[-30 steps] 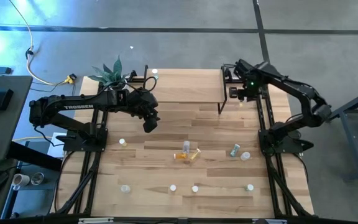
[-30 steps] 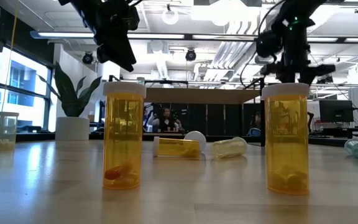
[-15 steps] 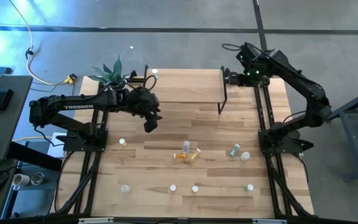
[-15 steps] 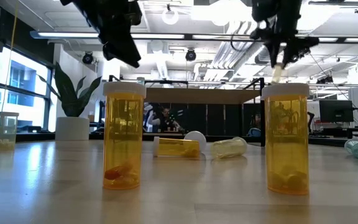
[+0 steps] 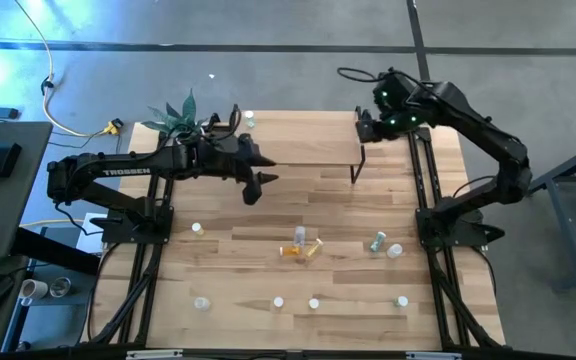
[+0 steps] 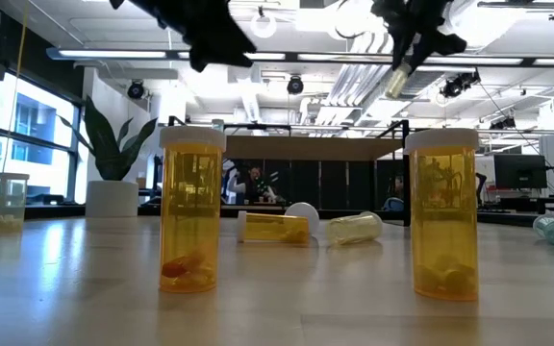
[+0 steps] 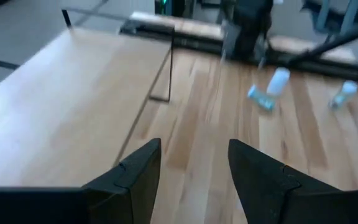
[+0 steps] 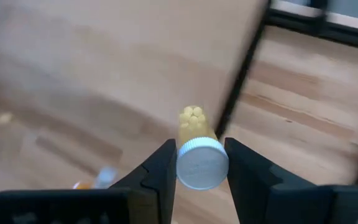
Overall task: Pick and place medicine bottles onto shelf by color
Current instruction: Put the top right yellow pill bottle on the shelf
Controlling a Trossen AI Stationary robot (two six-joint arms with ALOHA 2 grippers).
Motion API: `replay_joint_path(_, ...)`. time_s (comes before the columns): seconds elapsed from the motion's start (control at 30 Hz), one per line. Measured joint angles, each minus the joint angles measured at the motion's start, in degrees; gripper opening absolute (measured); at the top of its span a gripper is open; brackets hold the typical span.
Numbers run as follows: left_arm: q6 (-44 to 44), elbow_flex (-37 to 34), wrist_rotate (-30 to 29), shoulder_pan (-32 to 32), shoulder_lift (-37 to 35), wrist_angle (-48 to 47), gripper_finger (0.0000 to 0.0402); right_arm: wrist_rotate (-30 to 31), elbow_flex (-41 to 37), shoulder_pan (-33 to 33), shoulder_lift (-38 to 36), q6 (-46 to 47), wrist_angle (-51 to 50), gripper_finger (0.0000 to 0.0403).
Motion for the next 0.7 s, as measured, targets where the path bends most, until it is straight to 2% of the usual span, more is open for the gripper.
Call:
replay_joint_path(0.13,-4.9,0.0,2.7,0.0,0.0,2.2,0.0206,-6.2,0.0,3.3,0.7,-5.3,5.1,0.0108)
replay_joint_path(0.3,-9.6,0.0,9.6,0.0,0.0,4.1,0.0226,-13.4,0.0,7.6,1.6,-10.0,12.4,0.0108)
replay_joint_path(0.7,-20.0,0.0,20.8,0.0,0.0,6.7,0.0227,-20.2,0.0,19.2,5.5,-17.2,19.2,0.0108)
